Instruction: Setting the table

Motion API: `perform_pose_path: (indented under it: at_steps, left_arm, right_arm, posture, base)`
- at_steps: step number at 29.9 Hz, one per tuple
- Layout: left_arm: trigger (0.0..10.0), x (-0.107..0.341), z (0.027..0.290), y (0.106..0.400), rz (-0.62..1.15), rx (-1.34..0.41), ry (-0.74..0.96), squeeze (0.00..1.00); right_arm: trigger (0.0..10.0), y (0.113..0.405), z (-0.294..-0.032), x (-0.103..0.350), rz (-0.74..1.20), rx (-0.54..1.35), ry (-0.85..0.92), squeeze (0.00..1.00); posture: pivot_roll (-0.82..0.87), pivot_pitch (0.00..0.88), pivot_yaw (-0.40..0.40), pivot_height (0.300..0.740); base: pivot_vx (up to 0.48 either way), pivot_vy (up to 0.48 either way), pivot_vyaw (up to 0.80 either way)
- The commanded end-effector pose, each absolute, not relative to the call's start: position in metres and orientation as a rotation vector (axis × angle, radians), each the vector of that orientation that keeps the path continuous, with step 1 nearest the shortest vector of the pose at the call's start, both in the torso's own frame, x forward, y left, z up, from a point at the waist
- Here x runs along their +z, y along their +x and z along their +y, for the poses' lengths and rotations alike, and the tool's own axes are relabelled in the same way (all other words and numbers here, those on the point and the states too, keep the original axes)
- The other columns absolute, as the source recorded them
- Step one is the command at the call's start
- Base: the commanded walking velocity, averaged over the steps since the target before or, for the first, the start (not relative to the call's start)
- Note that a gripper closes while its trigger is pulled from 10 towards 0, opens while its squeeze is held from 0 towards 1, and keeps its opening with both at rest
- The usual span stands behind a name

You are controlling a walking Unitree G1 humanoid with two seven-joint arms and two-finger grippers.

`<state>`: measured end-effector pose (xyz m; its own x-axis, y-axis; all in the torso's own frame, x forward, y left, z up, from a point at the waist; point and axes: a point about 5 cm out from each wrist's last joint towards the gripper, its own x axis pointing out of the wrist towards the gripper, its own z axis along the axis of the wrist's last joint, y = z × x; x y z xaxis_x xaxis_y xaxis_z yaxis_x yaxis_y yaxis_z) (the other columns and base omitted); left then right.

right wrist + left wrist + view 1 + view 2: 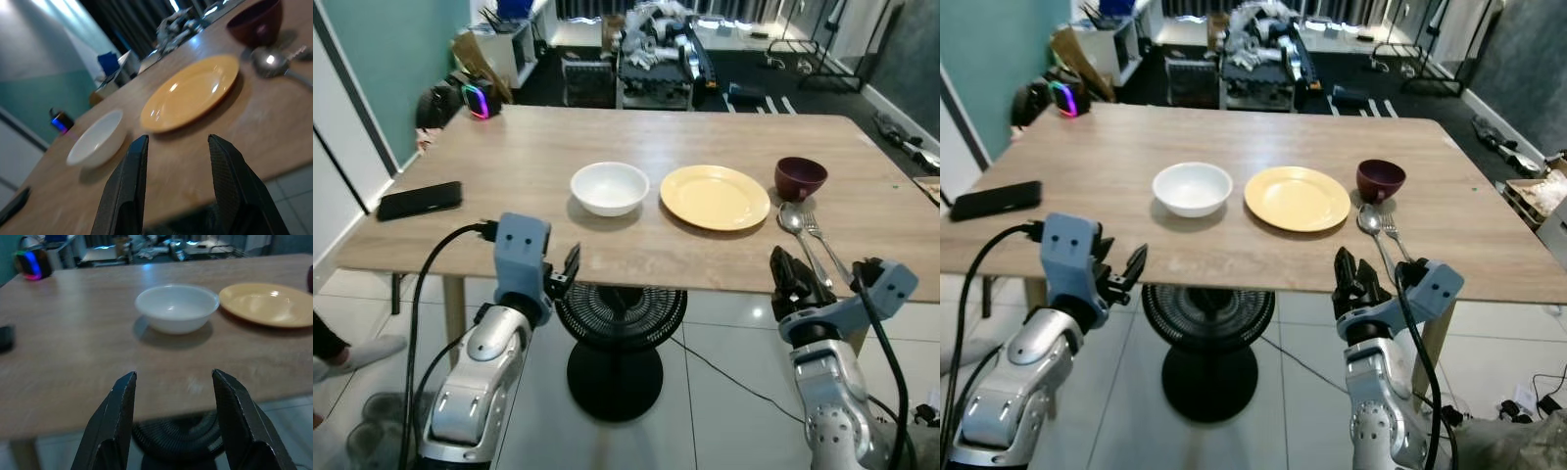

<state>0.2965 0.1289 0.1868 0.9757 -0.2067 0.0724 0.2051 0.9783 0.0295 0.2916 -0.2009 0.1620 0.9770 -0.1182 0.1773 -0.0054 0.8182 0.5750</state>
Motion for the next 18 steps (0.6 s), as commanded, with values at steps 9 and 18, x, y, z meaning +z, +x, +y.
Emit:
perform_pose_path:
  at_steps: [9, 18]
  left_arm:
    - [10.0, 0.1845, 0.1266, 0.2969, -0.064, -0.214, 0.020, 0.00]
    - [10.0, 0.1844, 0.1261, 0.2973, -0.066, -0.213, 0.018, 0.00]
  right_arm:
    - [10.0, 0.2909, -0.2015, 0.1601, -0.197, -0.065, 0.608, 0.00]
    - [10.0, 0.2912, -0.2007, 0.1602, -0.194, -0.059, 0.602, 0.00]
  posture:
    - [-0.02, 0.000, 0.073, 0.740]
    - [-0.02, 0.000, 0.071, 0.740]
  base:
    - [-0.378, 0.000, 0.00]
    - [-0.360, 0.000, 0.00]
